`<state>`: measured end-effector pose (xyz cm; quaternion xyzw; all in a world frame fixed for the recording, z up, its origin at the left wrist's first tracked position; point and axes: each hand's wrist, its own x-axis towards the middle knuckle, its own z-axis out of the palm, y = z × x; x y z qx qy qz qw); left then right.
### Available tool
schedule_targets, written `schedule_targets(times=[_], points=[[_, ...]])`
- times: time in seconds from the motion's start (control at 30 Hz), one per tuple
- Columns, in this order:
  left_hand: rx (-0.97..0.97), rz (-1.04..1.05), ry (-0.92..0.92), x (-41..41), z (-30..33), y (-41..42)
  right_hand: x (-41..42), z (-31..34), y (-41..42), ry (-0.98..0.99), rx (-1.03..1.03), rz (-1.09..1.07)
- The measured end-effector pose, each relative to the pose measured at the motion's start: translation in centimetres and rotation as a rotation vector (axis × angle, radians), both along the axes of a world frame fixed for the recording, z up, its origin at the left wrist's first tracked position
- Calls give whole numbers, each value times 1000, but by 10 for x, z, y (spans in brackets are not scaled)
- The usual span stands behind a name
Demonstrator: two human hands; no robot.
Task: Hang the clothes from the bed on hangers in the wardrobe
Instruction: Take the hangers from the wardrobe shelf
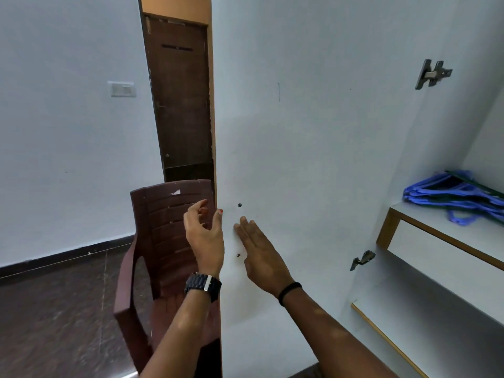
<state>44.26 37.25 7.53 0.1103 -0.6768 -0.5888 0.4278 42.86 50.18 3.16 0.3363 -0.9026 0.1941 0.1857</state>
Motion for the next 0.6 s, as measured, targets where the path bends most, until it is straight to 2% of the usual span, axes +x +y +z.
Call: schedule_targets(times=[0.13,0.23,0.3,0.5,0.6], points=[[157,-135,36,17,-5,46,14,10,33,-94,-250,-60],[192,-304,-20,25,-13,97,32,15,78,-199,-525,-177],[209,-435,-47,28,-17,138,48,17,118,-199,-665,-270],[246,-839,-103,43,-14,296,115,30,266,-53,-867,-608],[235,-1089,-139,57,-9,382,153,40,340,154,-894,-821]])
